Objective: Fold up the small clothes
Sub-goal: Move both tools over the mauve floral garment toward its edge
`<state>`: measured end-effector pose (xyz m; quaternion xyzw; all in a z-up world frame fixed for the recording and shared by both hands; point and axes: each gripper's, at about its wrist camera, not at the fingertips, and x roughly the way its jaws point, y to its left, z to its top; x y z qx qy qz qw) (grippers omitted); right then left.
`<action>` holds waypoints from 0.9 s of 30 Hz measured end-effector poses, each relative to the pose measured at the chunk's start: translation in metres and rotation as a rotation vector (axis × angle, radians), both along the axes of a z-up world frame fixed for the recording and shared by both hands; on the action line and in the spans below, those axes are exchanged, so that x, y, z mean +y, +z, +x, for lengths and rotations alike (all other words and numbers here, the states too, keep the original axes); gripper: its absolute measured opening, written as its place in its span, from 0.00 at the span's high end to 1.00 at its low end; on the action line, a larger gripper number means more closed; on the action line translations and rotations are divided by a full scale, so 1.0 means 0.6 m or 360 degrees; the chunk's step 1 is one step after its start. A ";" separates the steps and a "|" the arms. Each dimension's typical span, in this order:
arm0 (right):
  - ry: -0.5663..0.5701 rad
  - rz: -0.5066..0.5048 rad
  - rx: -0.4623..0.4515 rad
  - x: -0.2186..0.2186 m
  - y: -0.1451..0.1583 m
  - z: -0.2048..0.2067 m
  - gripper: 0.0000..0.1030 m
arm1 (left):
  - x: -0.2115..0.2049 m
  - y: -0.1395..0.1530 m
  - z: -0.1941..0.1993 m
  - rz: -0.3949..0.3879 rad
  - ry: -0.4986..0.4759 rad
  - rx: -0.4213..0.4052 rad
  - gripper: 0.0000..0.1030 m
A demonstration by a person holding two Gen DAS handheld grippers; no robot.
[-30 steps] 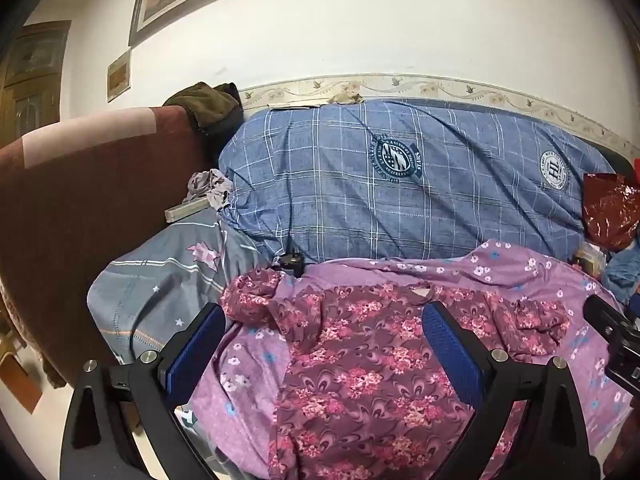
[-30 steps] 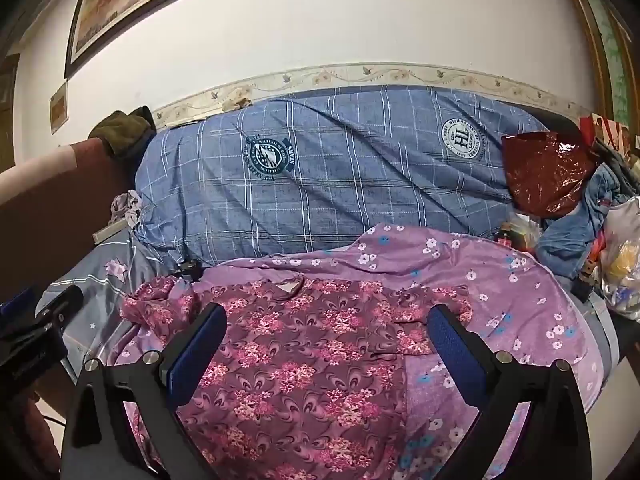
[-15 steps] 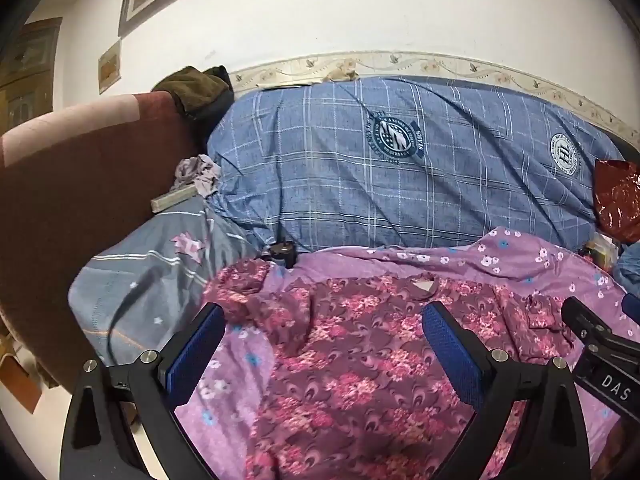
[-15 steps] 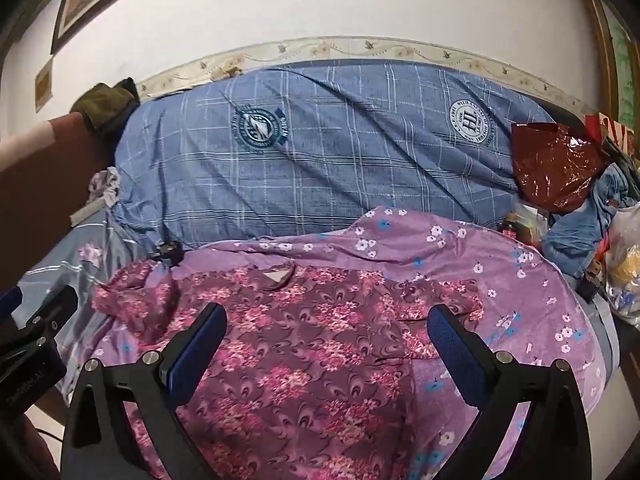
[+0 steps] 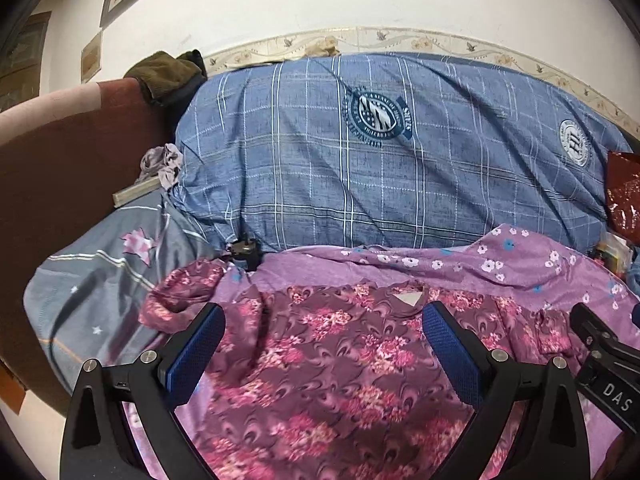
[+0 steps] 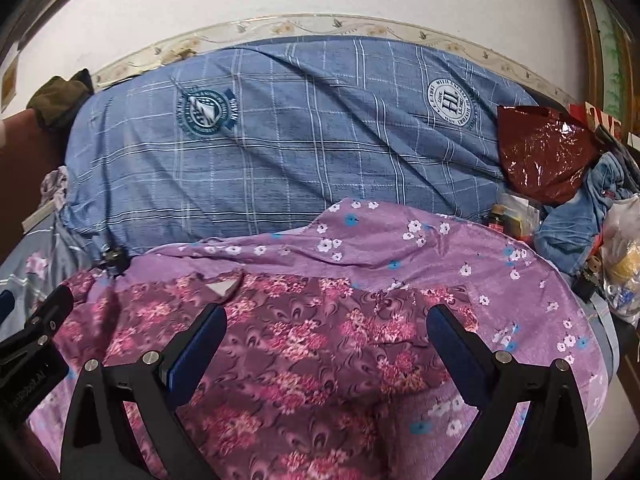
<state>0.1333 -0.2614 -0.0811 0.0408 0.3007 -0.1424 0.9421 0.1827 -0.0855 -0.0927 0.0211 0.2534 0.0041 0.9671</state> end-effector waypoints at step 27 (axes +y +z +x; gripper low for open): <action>0.0018 -0.0036 0.0181 -0.008 -0.084 0.070 0.03 | -0.039 -0.109 0.093 0.0154 -0.0057 0.0124 0.03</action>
